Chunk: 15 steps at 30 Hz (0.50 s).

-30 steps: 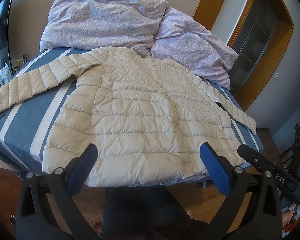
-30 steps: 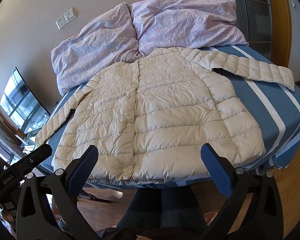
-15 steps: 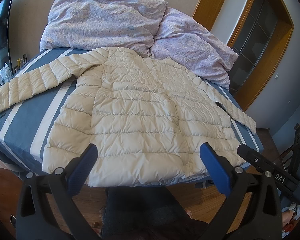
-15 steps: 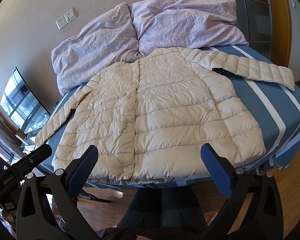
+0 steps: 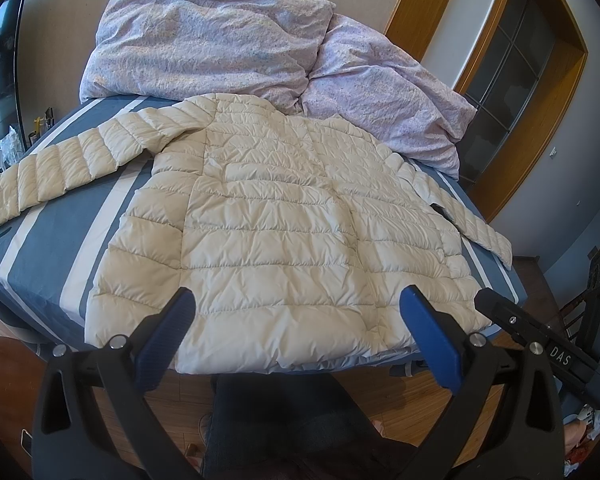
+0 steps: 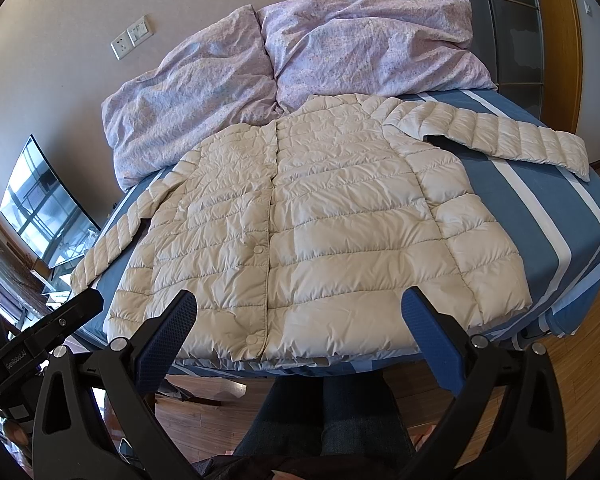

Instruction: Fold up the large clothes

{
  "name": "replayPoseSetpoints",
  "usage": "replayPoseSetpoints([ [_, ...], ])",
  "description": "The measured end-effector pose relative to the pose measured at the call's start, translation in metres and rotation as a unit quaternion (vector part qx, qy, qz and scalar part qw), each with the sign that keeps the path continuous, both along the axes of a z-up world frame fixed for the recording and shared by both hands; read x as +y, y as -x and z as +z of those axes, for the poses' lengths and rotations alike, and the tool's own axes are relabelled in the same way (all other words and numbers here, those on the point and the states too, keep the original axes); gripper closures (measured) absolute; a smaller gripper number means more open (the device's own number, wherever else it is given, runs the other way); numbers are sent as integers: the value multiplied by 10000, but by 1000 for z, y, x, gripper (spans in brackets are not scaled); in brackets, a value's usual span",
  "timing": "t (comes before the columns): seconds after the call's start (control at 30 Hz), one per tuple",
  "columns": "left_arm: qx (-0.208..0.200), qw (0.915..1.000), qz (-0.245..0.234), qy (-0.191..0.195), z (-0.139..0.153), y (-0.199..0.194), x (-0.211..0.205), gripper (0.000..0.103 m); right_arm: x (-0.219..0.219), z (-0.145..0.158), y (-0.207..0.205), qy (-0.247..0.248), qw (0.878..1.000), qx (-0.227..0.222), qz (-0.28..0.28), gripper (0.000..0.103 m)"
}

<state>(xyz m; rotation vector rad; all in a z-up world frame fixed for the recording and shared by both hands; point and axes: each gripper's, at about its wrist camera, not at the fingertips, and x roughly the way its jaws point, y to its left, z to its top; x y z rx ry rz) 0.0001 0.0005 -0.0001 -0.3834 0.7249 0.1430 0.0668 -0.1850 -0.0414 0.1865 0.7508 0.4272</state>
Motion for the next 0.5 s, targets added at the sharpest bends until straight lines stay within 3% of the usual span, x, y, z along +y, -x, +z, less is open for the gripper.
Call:
replayPoseSetpoints([
  [0.5, 3, 10000, -2, 0, 0, 0, 0, 2, 0, -1, -1, -6, 10000, 8, 2, 1],
])
